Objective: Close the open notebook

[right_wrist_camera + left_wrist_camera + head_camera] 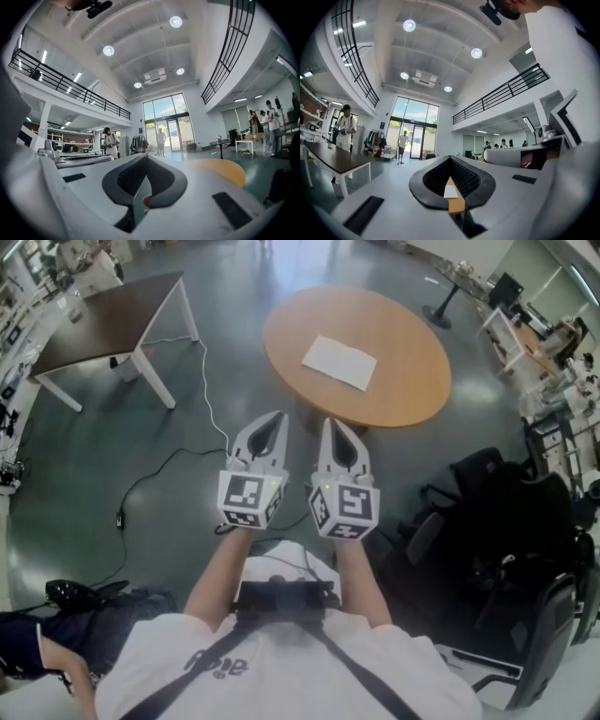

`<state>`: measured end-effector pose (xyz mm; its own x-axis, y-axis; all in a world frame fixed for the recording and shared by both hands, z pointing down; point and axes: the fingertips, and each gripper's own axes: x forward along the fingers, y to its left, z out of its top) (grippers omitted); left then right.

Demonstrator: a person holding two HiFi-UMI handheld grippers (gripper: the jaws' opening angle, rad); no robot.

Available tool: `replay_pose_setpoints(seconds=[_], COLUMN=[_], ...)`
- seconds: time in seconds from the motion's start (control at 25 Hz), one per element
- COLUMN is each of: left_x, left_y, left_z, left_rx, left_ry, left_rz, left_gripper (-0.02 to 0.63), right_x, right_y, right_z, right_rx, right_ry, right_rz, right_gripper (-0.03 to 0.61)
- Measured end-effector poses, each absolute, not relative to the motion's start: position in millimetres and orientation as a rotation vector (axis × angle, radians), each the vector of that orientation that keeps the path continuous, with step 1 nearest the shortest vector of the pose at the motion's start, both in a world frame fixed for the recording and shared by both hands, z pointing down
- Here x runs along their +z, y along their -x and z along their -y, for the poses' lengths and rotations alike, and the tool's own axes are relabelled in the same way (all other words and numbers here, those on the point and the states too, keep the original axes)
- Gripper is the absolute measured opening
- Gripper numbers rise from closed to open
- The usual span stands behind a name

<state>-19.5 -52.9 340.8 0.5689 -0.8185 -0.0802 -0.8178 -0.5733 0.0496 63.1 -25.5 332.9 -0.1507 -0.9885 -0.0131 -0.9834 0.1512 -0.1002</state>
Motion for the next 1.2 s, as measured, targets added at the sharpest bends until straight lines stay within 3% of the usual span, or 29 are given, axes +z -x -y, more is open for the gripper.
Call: replay_pose_setpoints(seconds=[0.68,1.2], left_x=[363.2,323.8], left_y=[-58.9,-120.2], left_z=[91.8,221.7], left_rx=[0.003,-0.121], left_ry=[-2.857,-2.958], left_rz=[1.221,1.089], left_gripper=[0.012,0.012], right_x=[359.4,332.4], right_y=[-125.4,-188.1], right_z=[49.0,160.9], right_rx=[-0.278,-0.291], right_ry=[2.093,2.110], right_rz=[-2.168,-2.006], right_gripper=[0.018,0.018])
